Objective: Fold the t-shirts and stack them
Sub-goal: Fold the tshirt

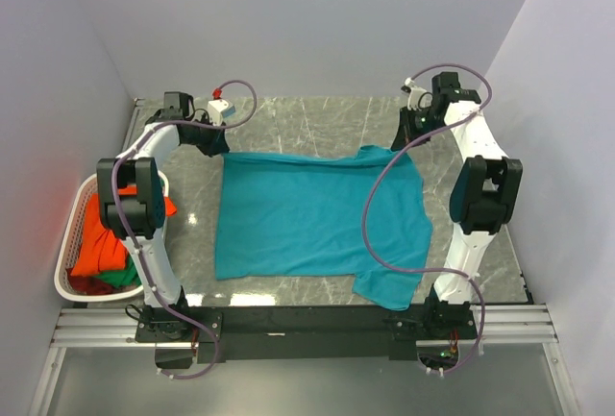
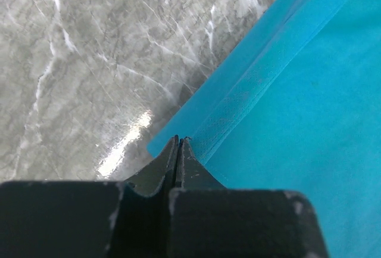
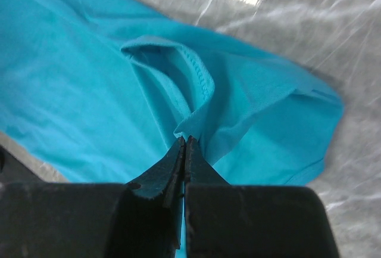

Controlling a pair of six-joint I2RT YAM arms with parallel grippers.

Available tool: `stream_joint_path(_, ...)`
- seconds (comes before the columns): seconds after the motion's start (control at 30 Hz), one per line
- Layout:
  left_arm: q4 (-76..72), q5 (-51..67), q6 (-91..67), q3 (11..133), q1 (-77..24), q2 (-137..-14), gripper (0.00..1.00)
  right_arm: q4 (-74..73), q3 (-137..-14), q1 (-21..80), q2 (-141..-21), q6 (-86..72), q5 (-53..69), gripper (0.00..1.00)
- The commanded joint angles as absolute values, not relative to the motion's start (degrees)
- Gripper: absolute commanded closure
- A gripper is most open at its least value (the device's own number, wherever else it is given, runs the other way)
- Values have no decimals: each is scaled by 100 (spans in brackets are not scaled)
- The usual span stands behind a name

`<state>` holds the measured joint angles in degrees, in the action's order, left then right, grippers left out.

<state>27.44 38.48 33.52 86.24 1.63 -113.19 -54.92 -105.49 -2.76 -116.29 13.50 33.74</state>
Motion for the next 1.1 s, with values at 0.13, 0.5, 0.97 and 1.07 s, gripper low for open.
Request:
stream_joint_path(0.13,2777,3902,3901,8403,167,-10951,100,-5467,-9888,-237,-10723,1477,3551,100)
stream_joint_path(0.5,2953,3815,4306,8008,176,-10811,100,-5353,-8869,-123,-10608,1301,3656,100)
stream_joint_path(0.97,3260,3384,4852,7664,150,-10582,100,-5159,-8437,-44,-10564,1266,3384,100)
stream_joint_path(1.07,3340,3366,4799,7664,167,-10547,100,-5264,-8595,-44,-10582,1257,3419,100)
